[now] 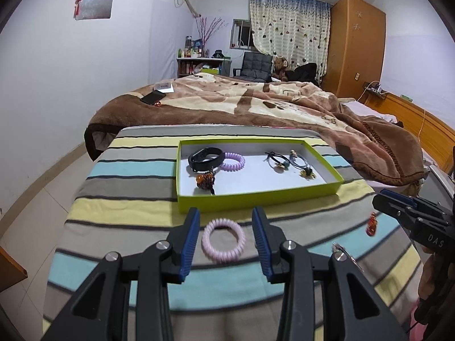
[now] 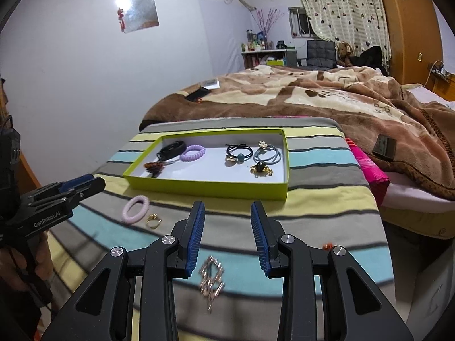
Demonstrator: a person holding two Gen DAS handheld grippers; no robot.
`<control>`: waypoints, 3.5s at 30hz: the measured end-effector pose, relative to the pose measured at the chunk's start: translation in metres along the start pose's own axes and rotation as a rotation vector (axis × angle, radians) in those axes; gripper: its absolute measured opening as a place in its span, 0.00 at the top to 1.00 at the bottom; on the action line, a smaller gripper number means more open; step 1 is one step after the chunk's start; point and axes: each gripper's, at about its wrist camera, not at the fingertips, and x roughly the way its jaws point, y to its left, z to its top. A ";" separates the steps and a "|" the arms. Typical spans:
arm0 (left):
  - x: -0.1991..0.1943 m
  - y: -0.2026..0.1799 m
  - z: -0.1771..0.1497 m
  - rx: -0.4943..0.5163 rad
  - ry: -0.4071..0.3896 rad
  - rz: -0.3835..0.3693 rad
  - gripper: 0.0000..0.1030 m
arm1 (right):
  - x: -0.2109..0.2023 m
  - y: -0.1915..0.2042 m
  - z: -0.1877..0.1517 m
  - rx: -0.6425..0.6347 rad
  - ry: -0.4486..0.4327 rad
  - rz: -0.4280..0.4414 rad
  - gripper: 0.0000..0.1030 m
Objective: Organize jewelry
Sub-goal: 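Move the left tool to the pink coil hair tie while the right tool approaches the red knotted charm, then grasp the pink coil hair tie with the left tool while the right tool grasps the red knotted charm, then carry the hair tie and red charm into the green box and open both tools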
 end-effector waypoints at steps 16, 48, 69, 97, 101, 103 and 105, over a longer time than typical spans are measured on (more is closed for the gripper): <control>-0.044 -0.017 -0.038 0.012 -0.013 -0.027 0.62 | -0.051 -0.003 -0.045 0.033 -0.011 -0.019 0.66; 0.002 -0.006 -0.032 -0.001 0.059 0.043 0.62 | -0.021 -0.041 -0.047 0.116 0.065 -0.124 0.66; 0.077 0.014 -0.022 -0.057 0.252 0.113 0.62 | 0.037 -0.063 -0.034 0.182 0.227 -0.241 0.66; 0.057 0.009 -0.027 -0.044 0.212 0.062 0.91 | 0.025 -0.052 -0.032 0.154 0.182 -0.178 0.93; 0.048 0.008 -0.026 -0.052 0.190 0.040 0.91 | 0.018 -0.044 -0.028 0.144 0.159 -0.144 0.93; 0.043 0.007 -0.025 -0.054 0.177 0.029 0.91 | 0.015 -0.040 -0.027 0.138 0.147 -0.130 0.93; 0.038 0.007 -0.022 -0.056 0.159 0.021 0.91 | 0.013 -0.036 -0.024 0.132 0.138 -0.117 0.93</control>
